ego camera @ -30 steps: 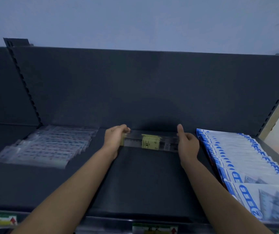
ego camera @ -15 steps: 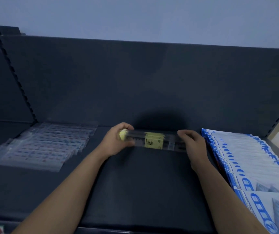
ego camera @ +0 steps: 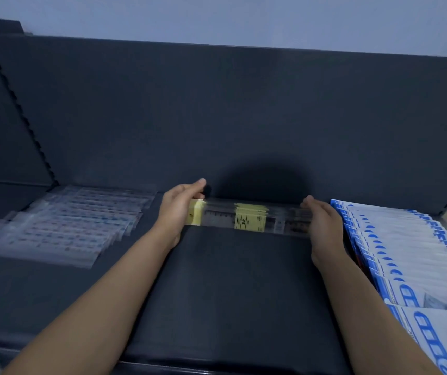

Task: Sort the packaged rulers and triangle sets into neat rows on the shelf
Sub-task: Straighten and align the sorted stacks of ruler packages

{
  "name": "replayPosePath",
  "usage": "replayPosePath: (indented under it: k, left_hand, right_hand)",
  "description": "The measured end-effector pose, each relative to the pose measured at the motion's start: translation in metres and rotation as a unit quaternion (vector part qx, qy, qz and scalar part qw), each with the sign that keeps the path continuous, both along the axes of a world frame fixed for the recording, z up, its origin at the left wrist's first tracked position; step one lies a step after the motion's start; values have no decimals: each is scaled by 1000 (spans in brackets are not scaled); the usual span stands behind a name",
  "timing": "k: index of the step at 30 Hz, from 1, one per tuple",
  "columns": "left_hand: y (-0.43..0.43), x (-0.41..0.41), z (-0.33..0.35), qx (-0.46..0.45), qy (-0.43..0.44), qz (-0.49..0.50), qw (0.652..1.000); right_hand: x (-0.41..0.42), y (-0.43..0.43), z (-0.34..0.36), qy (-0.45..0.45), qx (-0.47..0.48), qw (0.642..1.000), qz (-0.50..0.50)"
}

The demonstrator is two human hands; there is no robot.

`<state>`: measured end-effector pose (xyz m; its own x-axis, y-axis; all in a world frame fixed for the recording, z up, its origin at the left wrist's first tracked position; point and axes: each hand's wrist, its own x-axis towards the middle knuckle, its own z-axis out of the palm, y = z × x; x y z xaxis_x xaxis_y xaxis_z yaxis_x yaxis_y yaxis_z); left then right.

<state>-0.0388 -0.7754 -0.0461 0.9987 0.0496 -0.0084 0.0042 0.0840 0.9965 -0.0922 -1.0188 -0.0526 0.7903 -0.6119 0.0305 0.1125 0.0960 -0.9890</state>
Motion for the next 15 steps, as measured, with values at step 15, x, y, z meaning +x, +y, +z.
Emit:
replayPosePath:
  k: [15]
  left_hand:
    - [-21, -5, -2, 20, -48, 36, 998]
  right_hand:
    - [-2, 5, -2, 4, -94, 995, 35]
